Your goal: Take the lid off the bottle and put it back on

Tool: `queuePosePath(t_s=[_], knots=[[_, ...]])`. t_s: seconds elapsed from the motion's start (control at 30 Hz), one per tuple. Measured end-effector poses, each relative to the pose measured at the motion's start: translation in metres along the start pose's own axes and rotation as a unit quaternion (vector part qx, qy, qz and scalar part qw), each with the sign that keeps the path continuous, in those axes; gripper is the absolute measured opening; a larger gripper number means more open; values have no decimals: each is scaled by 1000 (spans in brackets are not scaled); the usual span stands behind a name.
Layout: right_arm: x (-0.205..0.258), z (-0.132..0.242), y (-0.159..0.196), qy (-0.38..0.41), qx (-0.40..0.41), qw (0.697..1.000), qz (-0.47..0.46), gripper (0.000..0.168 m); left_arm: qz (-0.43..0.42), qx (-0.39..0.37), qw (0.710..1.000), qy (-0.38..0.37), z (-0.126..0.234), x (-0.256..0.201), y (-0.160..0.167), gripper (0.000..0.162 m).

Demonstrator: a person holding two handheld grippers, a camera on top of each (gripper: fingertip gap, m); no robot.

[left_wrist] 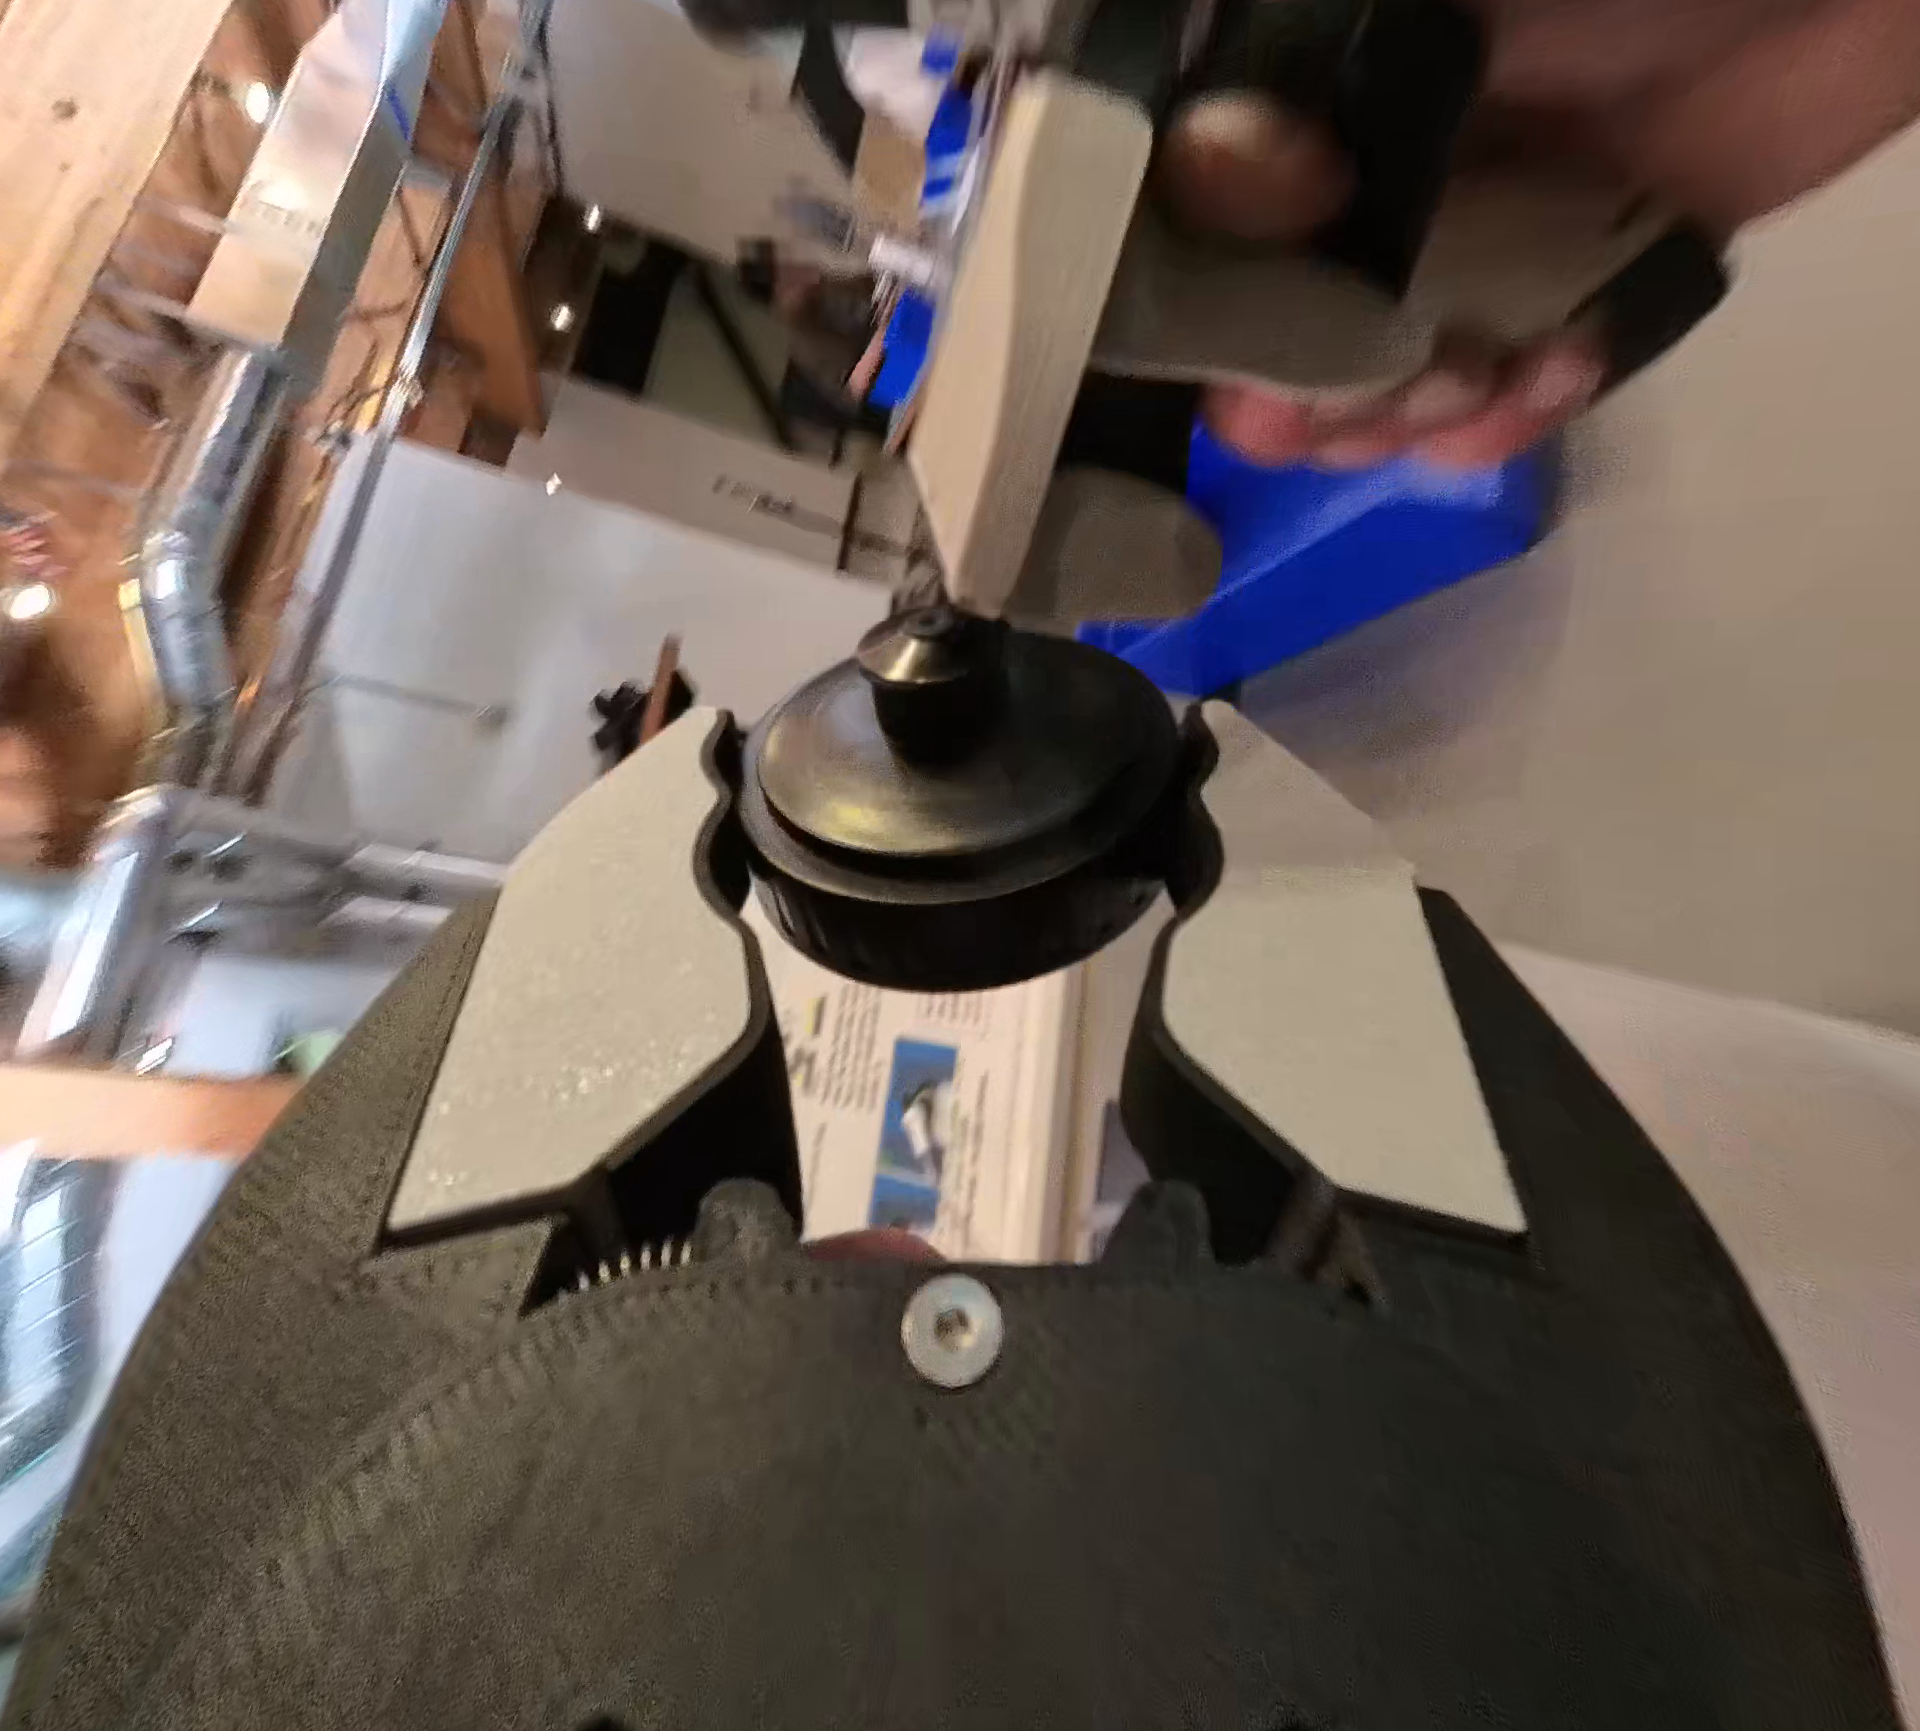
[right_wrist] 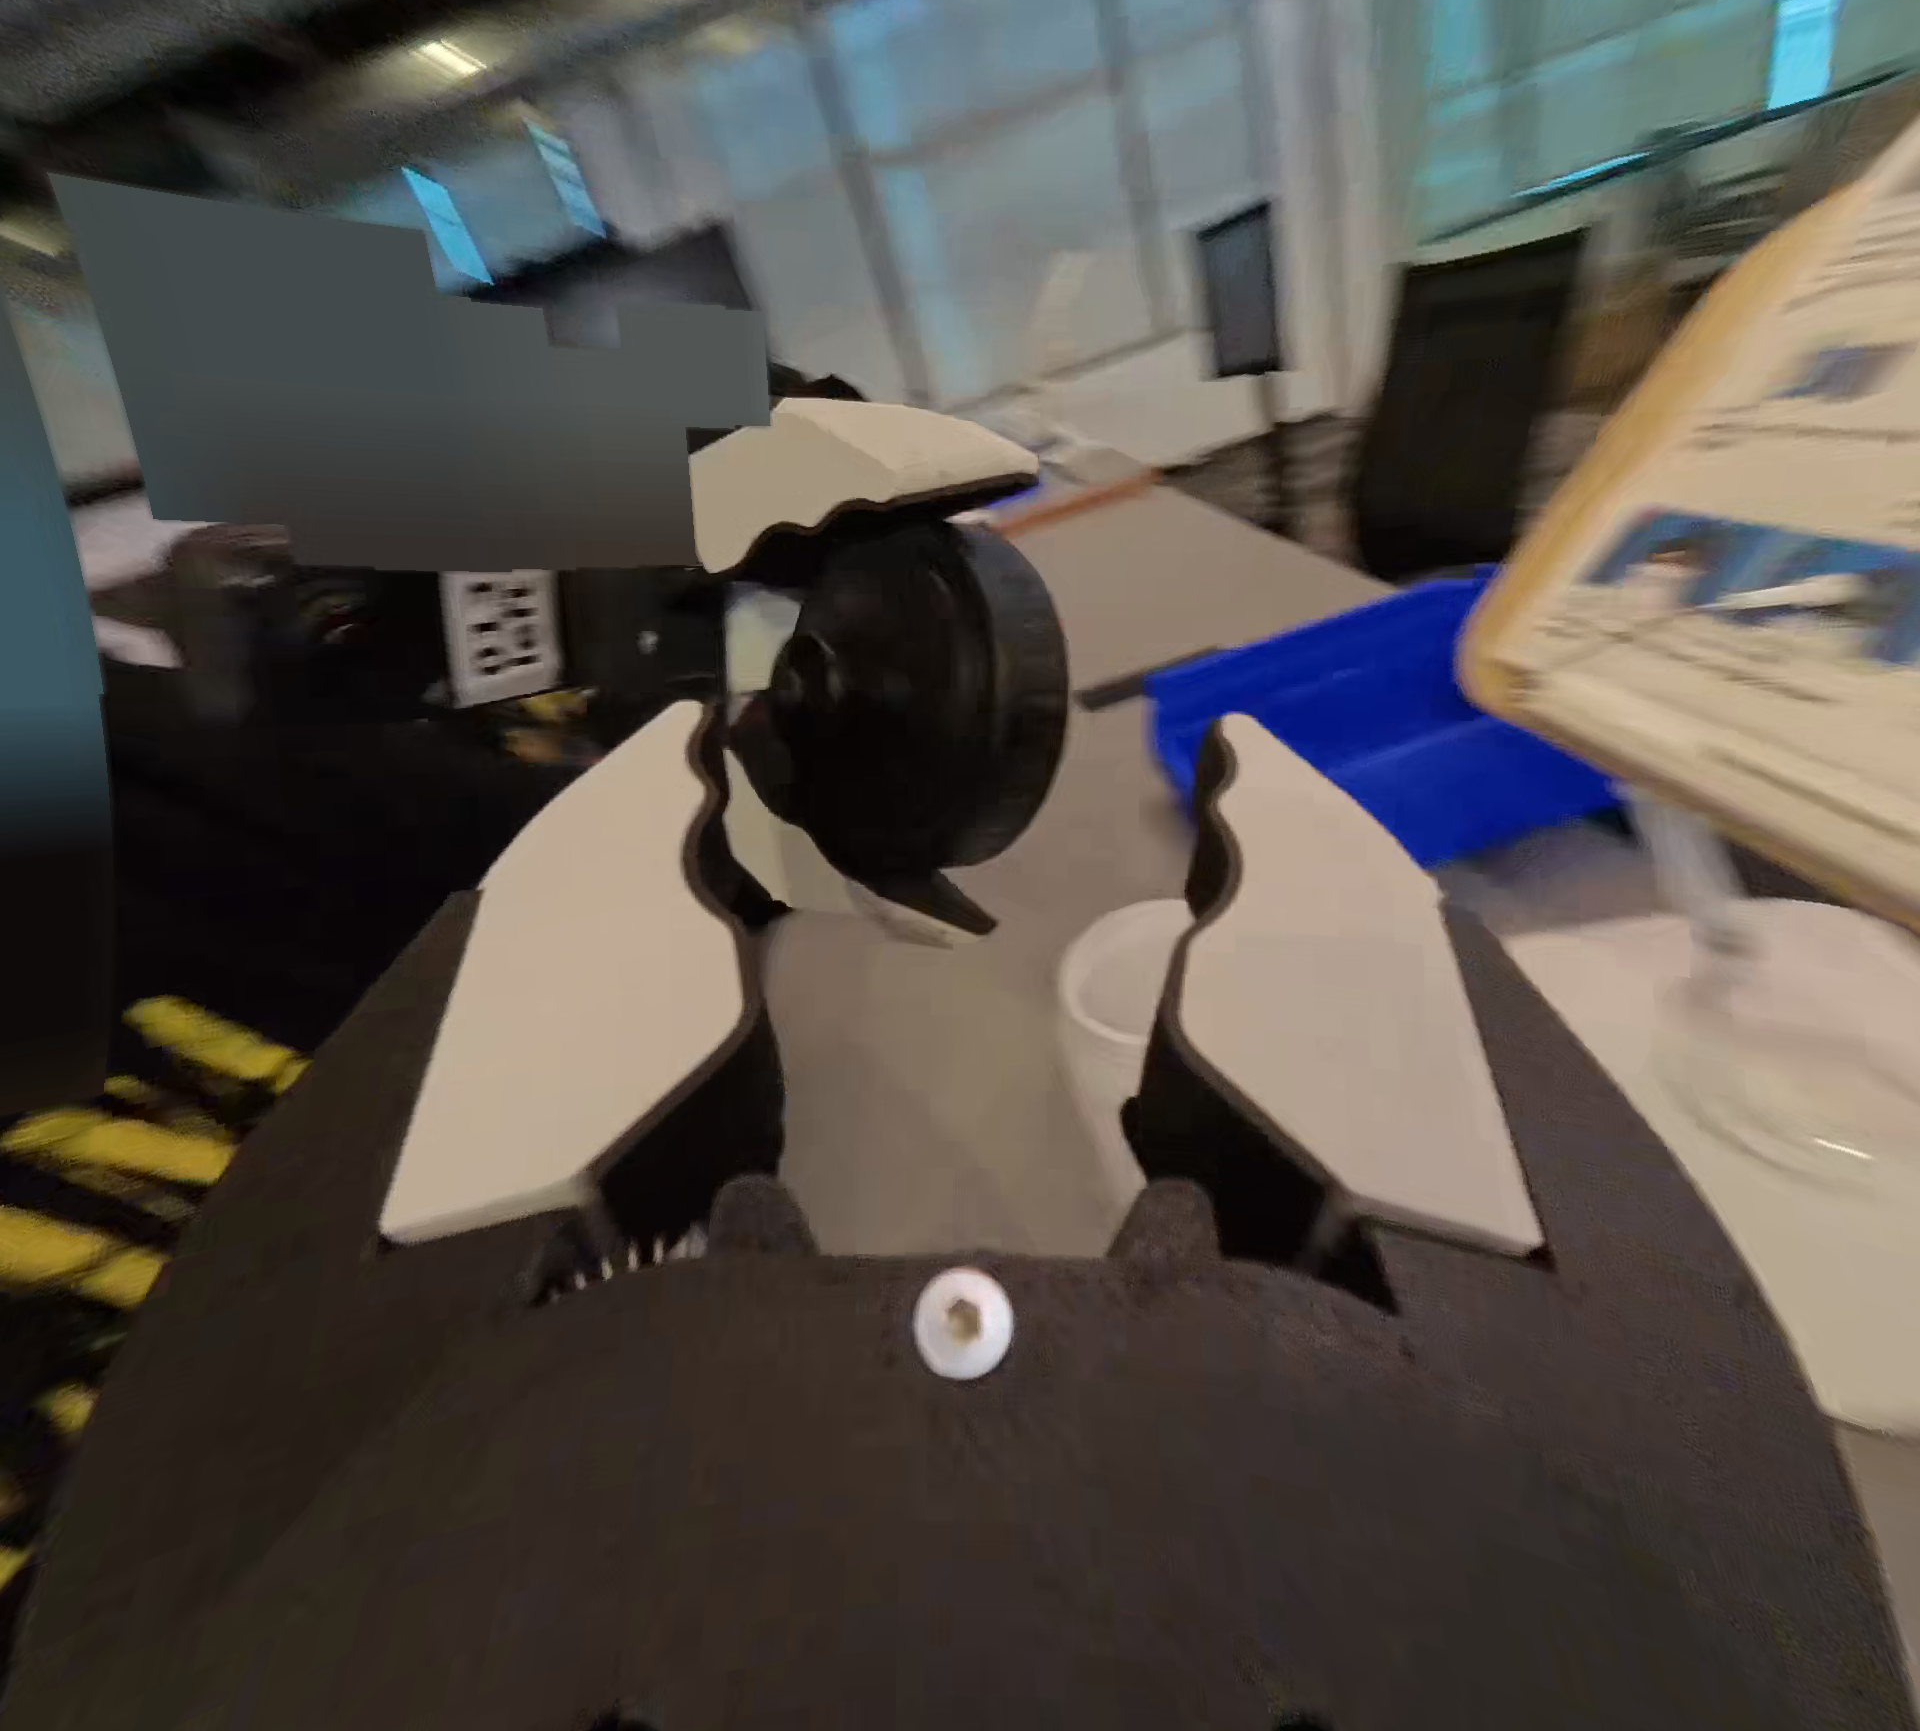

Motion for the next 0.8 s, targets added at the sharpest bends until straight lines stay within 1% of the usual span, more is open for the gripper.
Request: queuePosePath(t_s=[0.1, 0.13, 0.2, 0.23, 0.3, 0.37, 0.4, 0.57, 0.63, 0.7, 0.77, 0.8], knots=[[8, -1, -6, 129, 37, 988, 78, 92, -53, 79, 995, -33, -13, -5, 6, 80], [9, -4, -7, 161, 46, 982, 92, 94, -62, 87, 993, -40, -16, -6, 5, 79], [7, -9, -6, 195, 58, 974, 103, 92, -66, 114, 990, -41, -22, -8, 6, 79], [5, -13, -4, 198, 66, 973, 102, 91, -75, 128, 988, -51, -24, -7, 7, 79], [2, -19, 1, 197, 78, 973, 91, 81, -88, 136, 985, -56, -26, -7, 7, 79], [-3, -21, 4, 199, 77, 974, 80, 80, -100, 141, 983, -64, -26, -8, 7, 79], [-4, -22, 4, 199, 73, 974, 81, 76, -104, 144, 982, -66, -26, -9, 6, 79], [-6, -24, 8, 203, 77, 972, 85, 76, -106, 154, 980, -67, -28, -11, 9, 79], [-5, -23, 6, 188, 71, 976, 78, 76, -75, 140, 986, -53, -23, -9, 8, 92], [-5, -15, 2, 195, 62, 975, 87, 76, -22, 119, 992, -45, -12, 0, 9, 105], [-5, -5, -3, 199, 59, 973, 97, 76, 77, 84, 993, -8, 4, 7, 18, 117], [-6, 2, -4, 204, 57, 972, 99, 76, 133, 62, 989, 14, 11, 9, 25, 122]])
Point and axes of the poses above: each gripper's, where its closed fingertips meet, z back along the fingers, y out of its underside, x = y × z across the jaws, the point moved 6 cm from there along z, back along the fingers
